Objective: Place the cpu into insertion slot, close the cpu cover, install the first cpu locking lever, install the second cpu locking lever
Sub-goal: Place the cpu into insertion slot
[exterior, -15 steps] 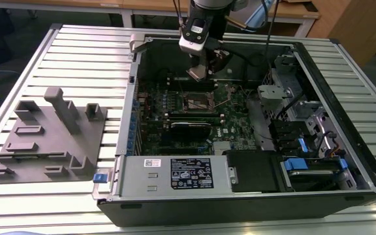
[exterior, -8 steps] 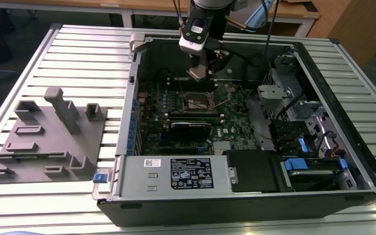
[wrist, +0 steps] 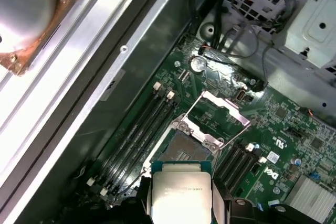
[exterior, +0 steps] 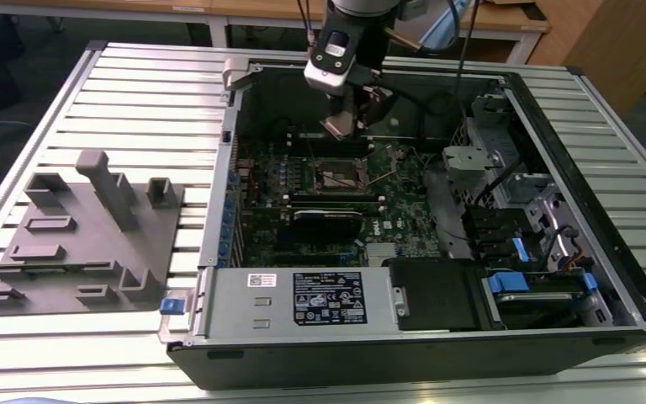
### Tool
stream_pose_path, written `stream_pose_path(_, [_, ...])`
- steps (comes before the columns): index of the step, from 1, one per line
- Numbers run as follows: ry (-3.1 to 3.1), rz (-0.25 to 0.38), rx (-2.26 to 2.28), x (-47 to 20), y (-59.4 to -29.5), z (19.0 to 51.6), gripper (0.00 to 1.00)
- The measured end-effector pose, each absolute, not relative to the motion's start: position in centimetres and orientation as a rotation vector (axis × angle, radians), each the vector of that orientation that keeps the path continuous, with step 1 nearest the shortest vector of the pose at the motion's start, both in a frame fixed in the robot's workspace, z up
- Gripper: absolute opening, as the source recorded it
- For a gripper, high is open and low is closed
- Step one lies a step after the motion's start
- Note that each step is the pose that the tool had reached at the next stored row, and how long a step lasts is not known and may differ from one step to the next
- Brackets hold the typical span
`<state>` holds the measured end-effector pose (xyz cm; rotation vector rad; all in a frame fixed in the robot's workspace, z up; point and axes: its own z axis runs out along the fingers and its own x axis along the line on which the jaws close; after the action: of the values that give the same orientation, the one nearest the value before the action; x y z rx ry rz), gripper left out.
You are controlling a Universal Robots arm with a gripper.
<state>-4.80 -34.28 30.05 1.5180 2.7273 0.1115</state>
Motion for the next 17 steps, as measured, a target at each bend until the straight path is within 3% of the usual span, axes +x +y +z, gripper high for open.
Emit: stream_pose_path(17, [2.568,0.108,1.763,-4.8,-34.28,29.91,0.54])
